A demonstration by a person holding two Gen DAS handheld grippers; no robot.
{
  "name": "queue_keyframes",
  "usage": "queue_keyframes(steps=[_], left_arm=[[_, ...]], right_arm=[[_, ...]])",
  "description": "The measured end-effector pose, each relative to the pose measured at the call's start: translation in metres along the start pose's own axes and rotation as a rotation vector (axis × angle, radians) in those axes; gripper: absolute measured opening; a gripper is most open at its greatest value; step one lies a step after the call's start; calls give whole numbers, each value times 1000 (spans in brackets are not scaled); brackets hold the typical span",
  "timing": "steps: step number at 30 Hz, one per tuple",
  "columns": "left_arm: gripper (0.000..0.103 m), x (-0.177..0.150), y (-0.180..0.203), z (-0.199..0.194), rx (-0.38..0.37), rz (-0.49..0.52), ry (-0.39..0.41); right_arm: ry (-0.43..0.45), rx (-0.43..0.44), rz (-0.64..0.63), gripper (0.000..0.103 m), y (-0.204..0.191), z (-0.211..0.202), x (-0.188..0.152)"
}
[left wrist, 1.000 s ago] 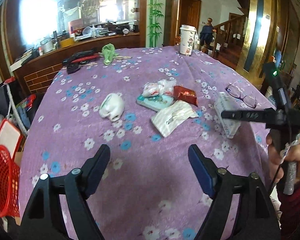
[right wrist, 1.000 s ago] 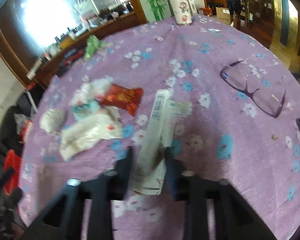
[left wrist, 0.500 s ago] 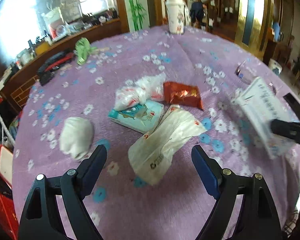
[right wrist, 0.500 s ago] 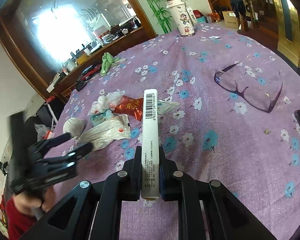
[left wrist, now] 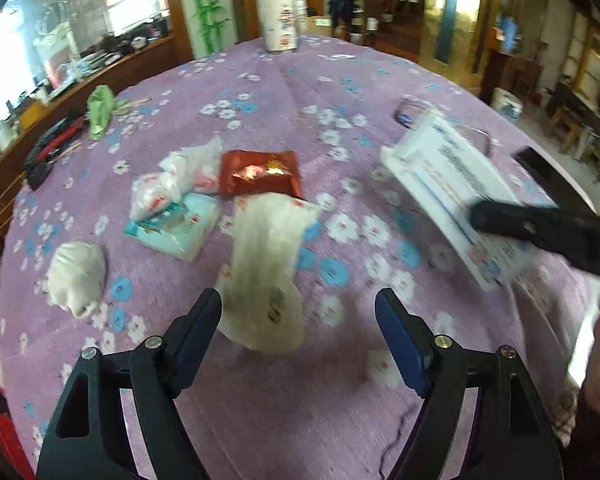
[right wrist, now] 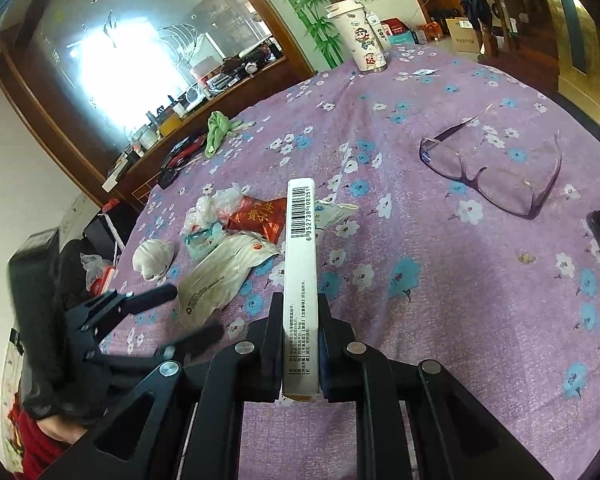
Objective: Collect trash
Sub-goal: 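Grasp the white barcode box with the right tool while the left tool grasps the white plastic bag, then lift the white box with the right tool while the left tool lifts the white bag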
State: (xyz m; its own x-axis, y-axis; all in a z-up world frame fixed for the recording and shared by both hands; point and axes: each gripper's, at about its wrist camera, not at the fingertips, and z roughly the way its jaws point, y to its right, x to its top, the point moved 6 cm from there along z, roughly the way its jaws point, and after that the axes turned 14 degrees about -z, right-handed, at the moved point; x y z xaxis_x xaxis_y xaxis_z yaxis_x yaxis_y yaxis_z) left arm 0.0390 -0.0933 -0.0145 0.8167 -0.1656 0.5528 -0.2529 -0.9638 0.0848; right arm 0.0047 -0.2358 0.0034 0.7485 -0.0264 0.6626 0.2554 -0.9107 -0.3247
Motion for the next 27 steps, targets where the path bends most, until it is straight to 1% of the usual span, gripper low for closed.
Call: queue_keyframes(steps=[2,4,6,8,9,10,11,13,16,18,21,25,27], left_arm=[[78,8,-4,7,27,-29,-3],[78,14,-7,15,39,-44,-1],[77,16,-8,24,47,-53,-15],[64,15,-9,30,51,-59,-28],[63,14,-9,31,68,-57,-23],[54,14,-10,32,79,-56,-16],[43,13,-12,33,86,-64,-15],[39,12,-17,31,57,-98,-15],[38,7,-21,27,50,-112,-8],[37,-1,-22,20,49,-114,2],[37,-19,-29,4,26,-145,19],[37,-42,-47,-25,22,-200,84],[37,-51,-59,-41,48,-227,135]], right_arm=[[2,-2,-1,14,0,-1,-1],[3,0,2,14,1,-2,-2],[1,2,2,14,1,-2,-3],[1,2,0,14,1,-2,-3],[0,2,-2,14,0,-2,-4],[-2,2,-2,14,0,-2,-4],[-4,3,-2,14,0,-2,-5],[-7,5,-5,14,-3,-1,-6],[-11,6,-19,14,-10,0,-7],[-15,9,-28,14,-14,1,-7],[-22,10,-57,14,-27,3,-9],[-42,32,-118,14,-54,11,-17],[-49,42,-150,14,-70,17,-20]])
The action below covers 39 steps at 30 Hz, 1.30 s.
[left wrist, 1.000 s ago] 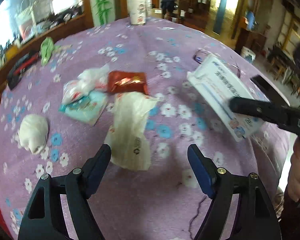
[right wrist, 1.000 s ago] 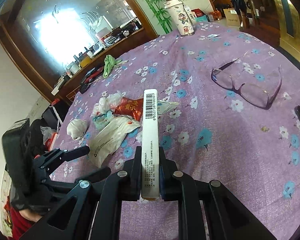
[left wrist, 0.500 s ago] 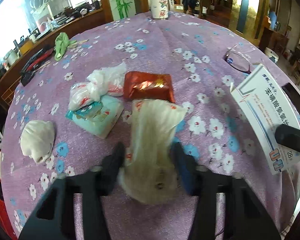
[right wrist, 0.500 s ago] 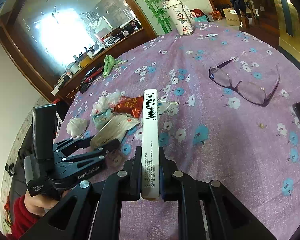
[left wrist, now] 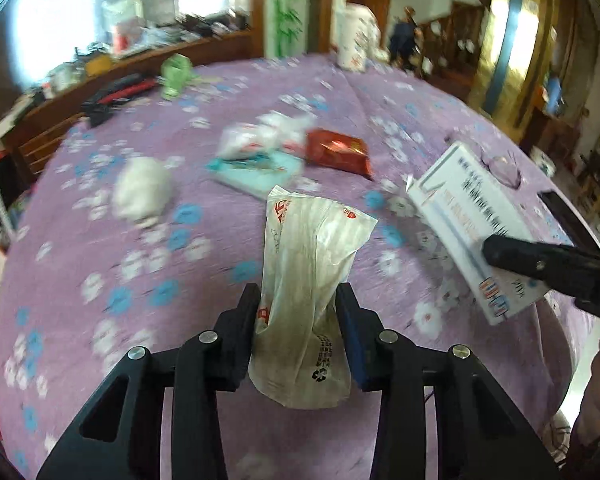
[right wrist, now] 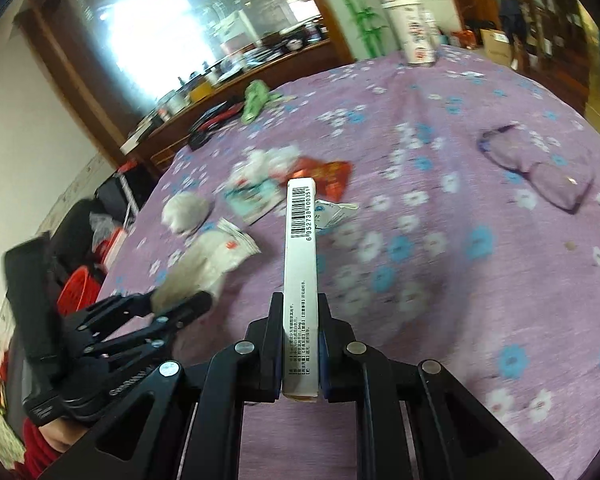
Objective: Collect trash
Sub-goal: 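Lift the white box with the right tool while the left tool lifts the white bag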
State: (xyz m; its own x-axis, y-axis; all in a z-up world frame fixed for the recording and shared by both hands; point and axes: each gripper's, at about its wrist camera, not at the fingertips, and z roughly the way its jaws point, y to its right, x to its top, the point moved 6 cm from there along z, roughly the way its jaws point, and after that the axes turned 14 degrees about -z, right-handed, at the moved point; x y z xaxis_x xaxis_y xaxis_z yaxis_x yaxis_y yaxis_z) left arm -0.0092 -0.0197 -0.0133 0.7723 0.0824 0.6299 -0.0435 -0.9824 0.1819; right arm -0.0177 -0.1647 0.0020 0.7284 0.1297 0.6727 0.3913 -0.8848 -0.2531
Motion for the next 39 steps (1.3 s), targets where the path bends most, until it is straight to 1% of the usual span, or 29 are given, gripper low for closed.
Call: queue_keyframes(steps=[4,6,10,16,20,27,39], left_arm=[[37,-7,-27,-25,57,-56,90],[37,-11,-40,-33,72,-89,118],[37,-17,-57,-42,85,-129,146],[38,-23,-71,-45,79,-153,159],[38,-26,-75,-44,93,-153,171],[38,-27,-86,-39,88,-185,164],[38,-25,-83,-59,107,-169,213]], right_arm=[[-11,-2,-70,14,-28,10,-2],[-18,-4,-95,14,-39,14,-5],[-36,-7,-121,14,-52,21,-7],[-51,-17,-144,14,-68,23,-12],[-59,-20,-157,14,-76,27,-12],[-68,-22,-170,14,-83,31,-13],[-57,-39,-176,14,-86,25,-11]])
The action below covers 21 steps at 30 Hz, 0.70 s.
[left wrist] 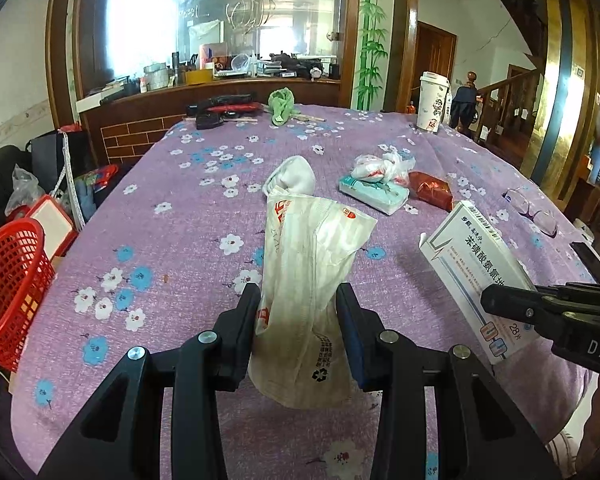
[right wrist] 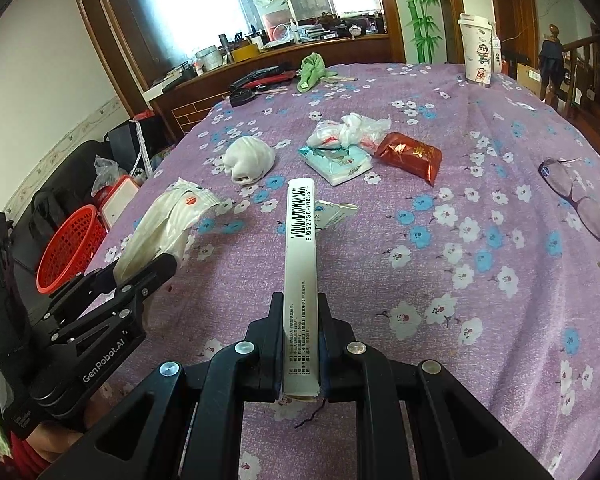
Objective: Collect trash
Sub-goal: 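Lift the white box with the right tool while the left tool lifts the white bag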
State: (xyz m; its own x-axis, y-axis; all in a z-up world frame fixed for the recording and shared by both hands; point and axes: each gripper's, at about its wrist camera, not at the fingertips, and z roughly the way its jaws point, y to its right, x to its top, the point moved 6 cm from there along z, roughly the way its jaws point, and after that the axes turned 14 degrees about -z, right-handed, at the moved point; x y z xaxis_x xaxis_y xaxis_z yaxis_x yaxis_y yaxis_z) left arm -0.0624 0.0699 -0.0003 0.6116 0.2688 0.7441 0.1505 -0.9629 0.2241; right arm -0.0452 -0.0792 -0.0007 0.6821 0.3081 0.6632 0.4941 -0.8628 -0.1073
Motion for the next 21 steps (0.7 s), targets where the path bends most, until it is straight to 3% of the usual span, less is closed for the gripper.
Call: queue_keyframes(steps=[21], left_arm=[[38,4,-1,-44,86,52,126]], right_arm=[[56,-17,-52,14,-27,-32,7]])
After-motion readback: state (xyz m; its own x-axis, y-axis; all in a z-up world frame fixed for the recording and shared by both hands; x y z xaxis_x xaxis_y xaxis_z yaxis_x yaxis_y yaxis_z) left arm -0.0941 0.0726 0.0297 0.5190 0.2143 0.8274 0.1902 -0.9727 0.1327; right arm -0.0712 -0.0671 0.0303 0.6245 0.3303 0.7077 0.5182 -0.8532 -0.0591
